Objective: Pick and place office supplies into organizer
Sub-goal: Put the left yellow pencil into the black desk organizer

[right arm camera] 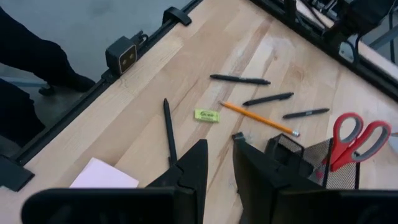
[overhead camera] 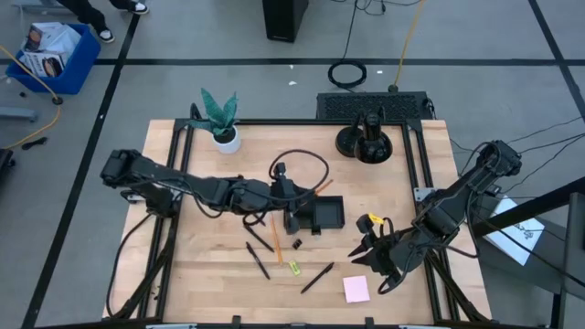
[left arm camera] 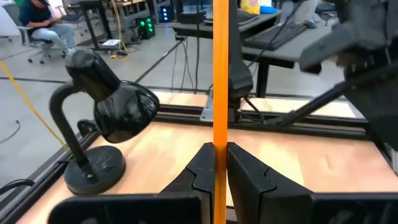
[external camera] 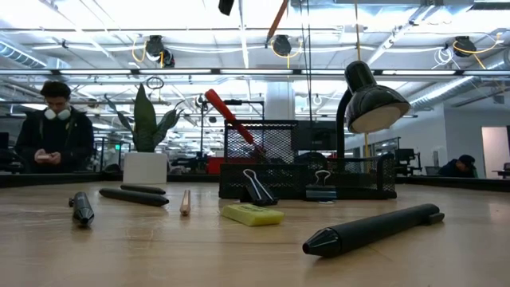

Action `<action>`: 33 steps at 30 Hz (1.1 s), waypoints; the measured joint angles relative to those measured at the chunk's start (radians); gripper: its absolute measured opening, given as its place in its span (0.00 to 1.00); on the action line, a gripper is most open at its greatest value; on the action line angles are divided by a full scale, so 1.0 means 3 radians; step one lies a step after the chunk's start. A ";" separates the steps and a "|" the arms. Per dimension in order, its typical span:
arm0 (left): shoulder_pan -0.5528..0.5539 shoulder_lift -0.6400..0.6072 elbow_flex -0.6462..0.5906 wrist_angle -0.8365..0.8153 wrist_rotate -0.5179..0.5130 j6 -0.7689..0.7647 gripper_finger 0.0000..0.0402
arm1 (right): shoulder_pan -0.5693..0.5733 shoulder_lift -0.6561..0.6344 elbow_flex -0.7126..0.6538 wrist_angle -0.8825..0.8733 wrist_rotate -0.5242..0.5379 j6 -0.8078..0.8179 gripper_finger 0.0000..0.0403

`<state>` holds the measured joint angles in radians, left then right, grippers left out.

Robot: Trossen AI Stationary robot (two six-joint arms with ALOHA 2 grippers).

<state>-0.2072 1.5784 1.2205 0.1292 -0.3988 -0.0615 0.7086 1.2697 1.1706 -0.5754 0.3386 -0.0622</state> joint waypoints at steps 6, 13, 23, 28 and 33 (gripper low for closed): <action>0.0091 0.0011 0.0001 -0.0004 0.0042 -0.0010 0.08 | 0.0000 0.0000 0.0000 -0.0043 -0.0001 0.0068 0.17; 0.0130 0.0011 0.0001 -0.0093 0.0049 -0.0012 0.08 | 0.0000 0.0000 0.0000 -0.0053 0.0000 0.0060 0.17; 0.0203 0.0011 0.0001 -0.0182 0.0055 -0.0067 0.08 | 0.0000 0.0000 0.0000 -0.0113 -0.0001 0.0080 0.17; 0.0246 0.0011 -0.0008 -0.0193 0.0056 -0.0074 0.08 | 0.0000 0.0000 0.0000 -0.0113 -0.0001 0.0080 0.17; 0.0308 -0.0008 -0.0323 0.0194 0.0194 -0.0093 0.08 | 0.0000 0.0000 0.0000 -0.0118 0.0000 0.0081 0.17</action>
<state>-0.1148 1.5760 1.1236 0.1875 -0.3406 -0.0895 0.7086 1.2697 1.1706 -0.6108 0.3386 -0.0380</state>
